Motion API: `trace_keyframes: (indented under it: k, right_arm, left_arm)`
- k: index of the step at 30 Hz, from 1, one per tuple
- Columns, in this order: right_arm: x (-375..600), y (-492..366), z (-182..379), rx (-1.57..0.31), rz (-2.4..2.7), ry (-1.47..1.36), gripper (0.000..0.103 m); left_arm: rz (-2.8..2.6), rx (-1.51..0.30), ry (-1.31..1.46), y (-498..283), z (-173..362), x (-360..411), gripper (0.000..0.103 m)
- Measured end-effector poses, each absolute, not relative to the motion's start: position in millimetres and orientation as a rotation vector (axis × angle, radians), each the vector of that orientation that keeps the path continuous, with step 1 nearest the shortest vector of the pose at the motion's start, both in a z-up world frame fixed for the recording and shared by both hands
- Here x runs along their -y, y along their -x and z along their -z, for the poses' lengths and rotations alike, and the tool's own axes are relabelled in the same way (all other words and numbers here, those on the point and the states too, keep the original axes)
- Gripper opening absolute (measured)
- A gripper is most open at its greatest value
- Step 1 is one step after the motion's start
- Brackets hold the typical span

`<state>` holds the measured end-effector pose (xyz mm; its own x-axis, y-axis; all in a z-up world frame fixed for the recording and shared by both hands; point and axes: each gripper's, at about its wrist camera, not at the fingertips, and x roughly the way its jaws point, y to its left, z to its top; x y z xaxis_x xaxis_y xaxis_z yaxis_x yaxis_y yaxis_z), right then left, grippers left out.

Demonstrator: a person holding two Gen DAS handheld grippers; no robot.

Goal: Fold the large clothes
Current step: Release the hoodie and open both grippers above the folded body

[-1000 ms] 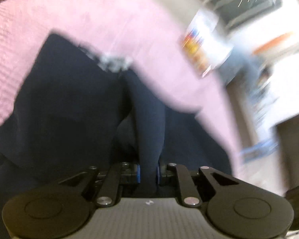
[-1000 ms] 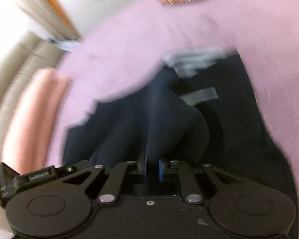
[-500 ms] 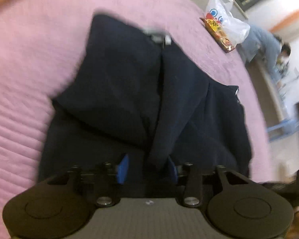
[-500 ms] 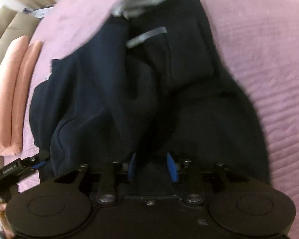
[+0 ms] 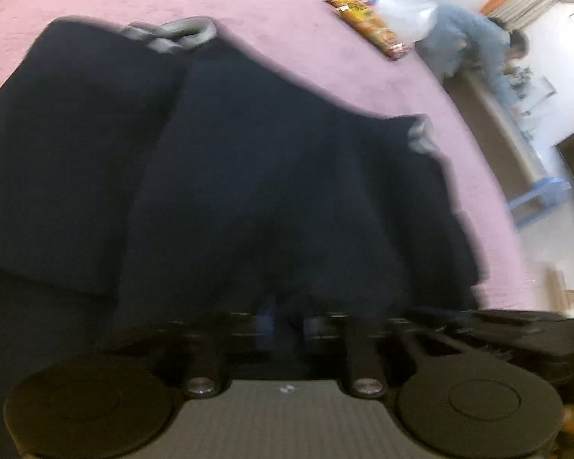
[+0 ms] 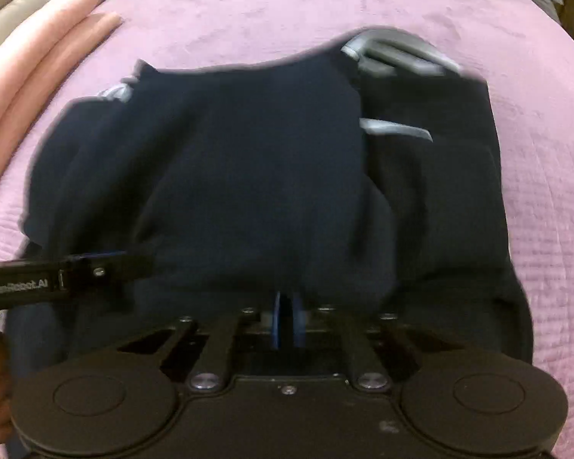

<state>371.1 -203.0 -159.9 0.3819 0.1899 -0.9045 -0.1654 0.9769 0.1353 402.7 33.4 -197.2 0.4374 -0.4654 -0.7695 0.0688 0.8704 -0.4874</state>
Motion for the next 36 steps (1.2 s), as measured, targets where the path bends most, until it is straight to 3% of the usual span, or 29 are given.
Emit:
trace_keyframes:
  k: [5,7,9,15,21,30,36]
  right_arm:
    - [221.1,-360.7,132.4,-1.174,-0.213,-0.089,0.001]
    - [219.3,-353.5,114.4,-1.136,-0.250,-0.113,0.013]
    - [213.2,-347.1,100.4,-1.087,-0.309,-0.161,0.014]
    - [162.3,-328.9,121.8,-1.071,-0.412,-0.162,0.015]
    - [172.4,-303.2,149.2,-1.069,-0.389,-0.180,0.014]
    - [197.9,-262.4,152.5,-0.965,-0.417,-0.237,0.015]
    - [249.0,-168.5,115.9,-0.921,-0.235,-0.271,0.025]
  left_arm:
    - [0.340,-1.037,0.340,-386.3,160.3,-38.2,0.010]
    - [0.373,-0.992,0.397,-376.1,144.6,-48.6,0.013]
    - [0.366,-0.967,0.423,-370.4,138.0,-57.4,0.013]
    - [0.330,-1.051,0.402,-367.7,185.1,-64.0,0.013]
    - [0.397,-0.975,0.250,-350.1,200.1,-61.0,0.013]
    - [0.346,-0.856,0.130,-253.9,183.9,-81.2,0.014]
    - [0.264,-0.848,0.228,-142.7,150.3,-134.9,0.019]
